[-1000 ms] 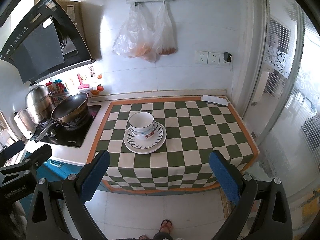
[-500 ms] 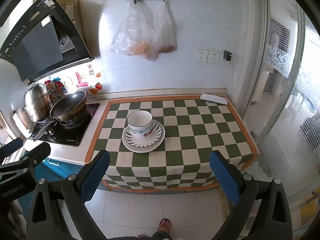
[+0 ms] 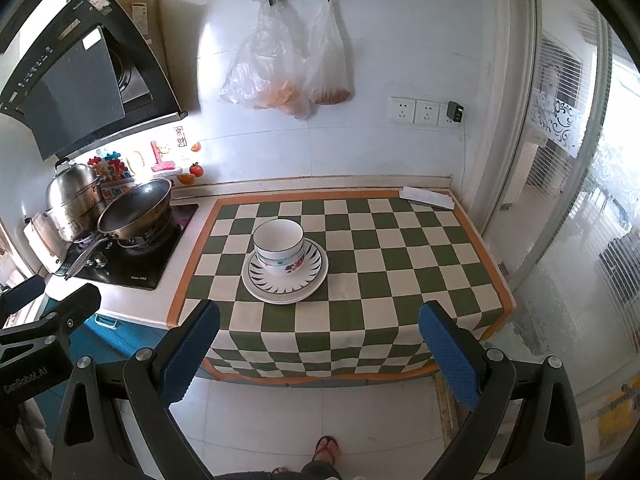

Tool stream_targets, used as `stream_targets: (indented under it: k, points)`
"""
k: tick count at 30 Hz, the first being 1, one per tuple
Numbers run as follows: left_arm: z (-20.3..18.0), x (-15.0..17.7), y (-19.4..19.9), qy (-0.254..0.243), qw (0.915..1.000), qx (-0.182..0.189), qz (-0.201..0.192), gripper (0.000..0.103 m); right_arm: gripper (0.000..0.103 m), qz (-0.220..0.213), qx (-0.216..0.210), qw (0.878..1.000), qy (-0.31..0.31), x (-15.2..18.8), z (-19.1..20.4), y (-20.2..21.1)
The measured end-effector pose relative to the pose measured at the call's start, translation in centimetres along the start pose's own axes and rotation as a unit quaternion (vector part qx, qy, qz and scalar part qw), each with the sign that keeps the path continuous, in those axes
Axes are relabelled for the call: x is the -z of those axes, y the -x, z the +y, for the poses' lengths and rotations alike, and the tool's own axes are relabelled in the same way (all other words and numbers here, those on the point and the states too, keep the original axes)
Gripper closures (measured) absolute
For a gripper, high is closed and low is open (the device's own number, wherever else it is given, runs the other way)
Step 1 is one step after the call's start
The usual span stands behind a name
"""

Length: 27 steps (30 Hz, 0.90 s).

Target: Organize plates and bowls

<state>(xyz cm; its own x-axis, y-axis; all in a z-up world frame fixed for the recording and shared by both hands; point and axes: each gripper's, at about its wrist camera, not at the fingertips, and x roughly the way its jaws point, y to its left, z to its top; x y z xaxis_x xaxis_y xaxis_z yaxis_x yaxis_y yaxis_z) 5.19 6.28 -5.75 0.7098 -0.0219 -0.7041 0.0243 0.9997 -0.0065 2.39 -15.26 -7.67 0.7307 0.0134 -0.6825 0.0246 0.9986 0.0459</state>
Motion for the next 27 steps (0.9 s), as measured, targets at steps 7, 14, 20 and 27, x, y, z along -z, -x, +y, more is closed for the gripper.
stream_targets:
  k: [7,14,20,27]
  points:
    - [-0.6,0.4,-0.2,-0.002,1.0,-0.003,0.006,0.001,0.001,-0.002,0.002,1.0,0.0,0.1,-0.1,0.0]
    - [-0.9,0.9,-0.1,0.002,1.0,-0.005,0.002,0.001,0.001,-0.003,0.003,1.0,0.001,0.2,-0.2,0.0]
    - [-0.9,1.1,0.0,0.003,1.0,-0.007,-0.002,0.001,0.001,-0.003,0.003,1.0,0.0,0.2,-0.4,0.0]
    - [-0.8,1.3,0.2,0.005,1.0,-0.008,-0.001,0.001,0.001,-0.003,0.003,1.0,0.001,0.2,-0.3,0.0]
